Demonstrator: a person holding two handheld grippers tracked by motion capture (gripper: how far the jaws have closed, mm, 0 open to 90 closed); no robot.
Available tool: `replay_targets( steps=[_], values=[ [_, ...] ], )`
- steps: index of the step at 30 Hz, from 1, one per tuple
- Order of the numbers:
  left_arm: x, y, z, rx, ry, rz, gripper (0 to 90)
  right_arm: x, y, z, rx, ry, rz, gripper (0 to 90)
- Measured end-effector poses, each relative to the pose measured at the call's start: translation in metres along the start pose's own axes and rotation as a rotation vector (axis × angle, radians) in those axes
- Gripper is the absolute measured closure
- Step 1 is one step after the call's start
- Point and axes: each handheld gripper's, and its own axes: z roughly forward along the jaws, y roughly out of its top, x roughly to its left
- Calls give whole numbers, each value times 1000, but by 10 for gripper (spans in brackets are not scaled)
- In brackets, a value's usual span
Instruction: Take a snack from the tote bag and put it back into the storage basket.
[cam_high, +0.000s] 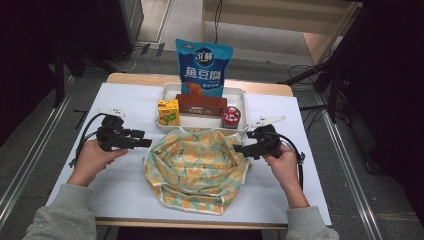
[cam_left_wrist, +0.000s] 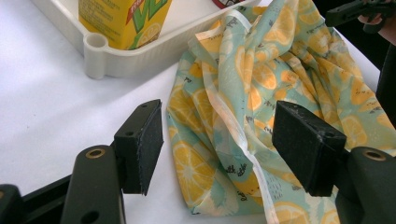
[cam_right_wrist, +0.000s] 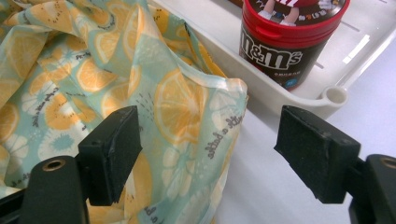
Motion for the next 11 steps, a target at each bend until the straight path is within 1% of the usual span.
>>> replay_targets(
  steps=[8, 11],
  values=[
    [-1, 0, 1, -1, 1, -3, 336, -1, -1, 0, -6, 1, 5, 225],
    [-1, 0, 1, -4, 1, -2, 331, 0, 0, 1, -9, -9, 9, 225]
  ],
)
